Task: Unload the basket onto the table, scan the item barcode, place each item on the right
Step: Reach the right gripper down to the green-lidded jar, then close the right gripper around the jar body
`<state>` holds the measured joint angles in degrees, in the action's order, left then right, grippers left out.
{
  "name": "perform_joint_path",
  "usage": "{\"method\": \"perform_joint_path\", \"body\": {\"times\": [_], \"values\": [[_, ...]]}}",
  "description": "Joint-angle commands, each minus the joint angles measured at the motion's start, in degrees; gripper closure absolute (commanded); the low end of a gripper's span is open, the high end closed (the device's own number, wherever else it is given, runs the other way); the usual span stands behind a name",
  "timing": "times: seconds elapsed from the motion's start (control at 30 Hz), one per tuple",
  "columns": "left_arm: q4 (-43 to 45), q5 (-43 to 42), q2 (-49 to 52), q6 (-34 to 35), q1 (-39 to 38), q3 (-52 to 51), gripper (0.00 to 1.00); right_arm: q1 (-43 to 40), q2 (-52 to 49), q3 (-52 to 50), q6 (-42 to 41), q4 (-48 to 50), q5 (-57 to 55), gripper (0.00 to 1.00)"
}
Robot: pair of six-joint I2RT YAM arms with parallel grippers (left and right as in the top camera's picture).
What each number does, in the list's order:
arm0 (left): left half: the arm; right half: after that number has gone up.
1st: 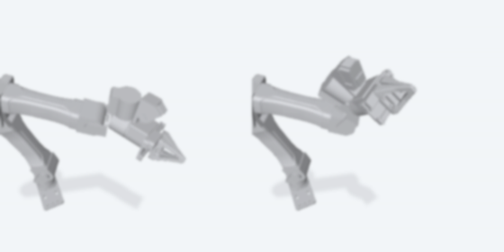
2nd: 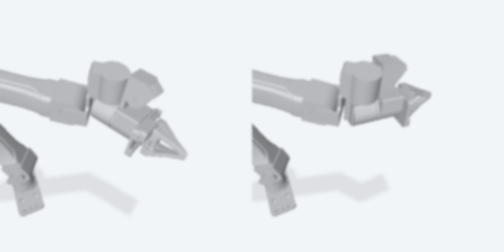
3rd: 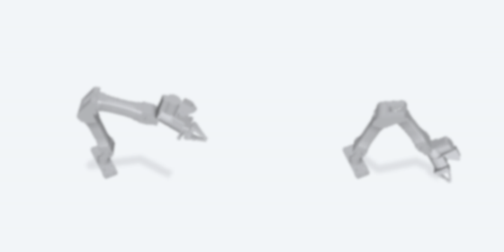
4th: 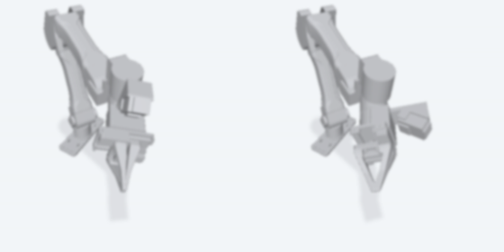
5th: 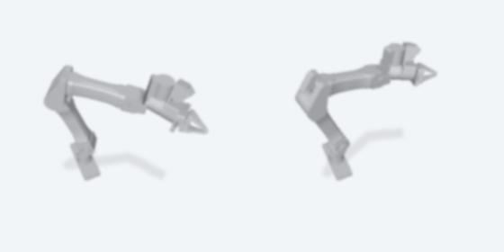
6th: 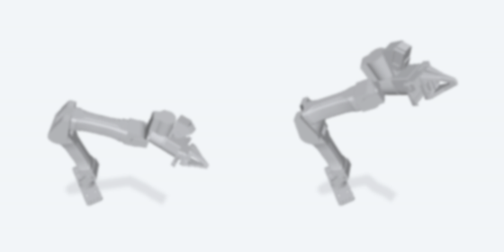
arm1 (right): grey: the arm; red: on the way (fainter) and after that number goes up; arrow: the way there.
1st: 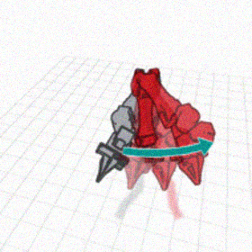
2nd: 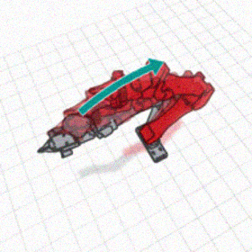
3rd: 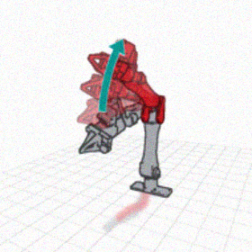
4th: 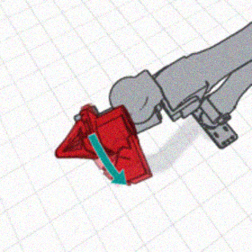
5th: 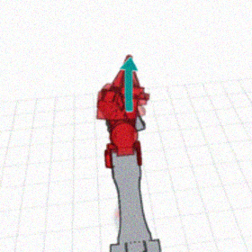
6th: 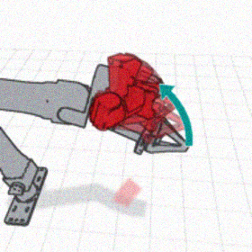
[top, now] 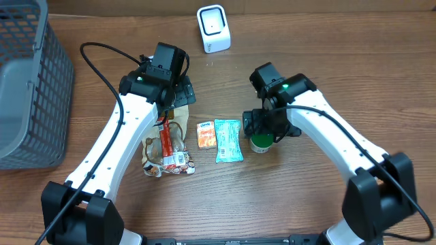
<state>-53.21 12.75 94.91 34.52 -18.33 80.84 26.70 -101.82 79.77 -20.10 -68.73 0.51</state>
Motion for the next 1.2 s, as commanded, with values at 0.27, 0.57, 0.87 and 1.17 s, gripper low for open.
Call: {"method": "perform_joint_path", "body": {"times": [0.27,0.57,0.87,1.17], "values": [[-0.11,1.16,-0.52,0.17,0.04,0.70,0.00,0.35,-1.84,-4.83,1.25,6.36,-1.99,0.04],[-0.11,1.16,-0.52,0.17,0.04,0.70,0.00,0.35,-1.84,-7.45,4.09,9.57,-2.01,0.23],[-0.11,1.16,-0.52,0.17,0.04,0.70,0.00,0.24,-1.84,-7.45,10.45,9.53,-2.62,0.28],[-0.11,1.16,-0.52,0.17,0.04,0.68,0.00,0.24,-1.84,-7.45,9.42,10.14,-3.04,0.00]]}}
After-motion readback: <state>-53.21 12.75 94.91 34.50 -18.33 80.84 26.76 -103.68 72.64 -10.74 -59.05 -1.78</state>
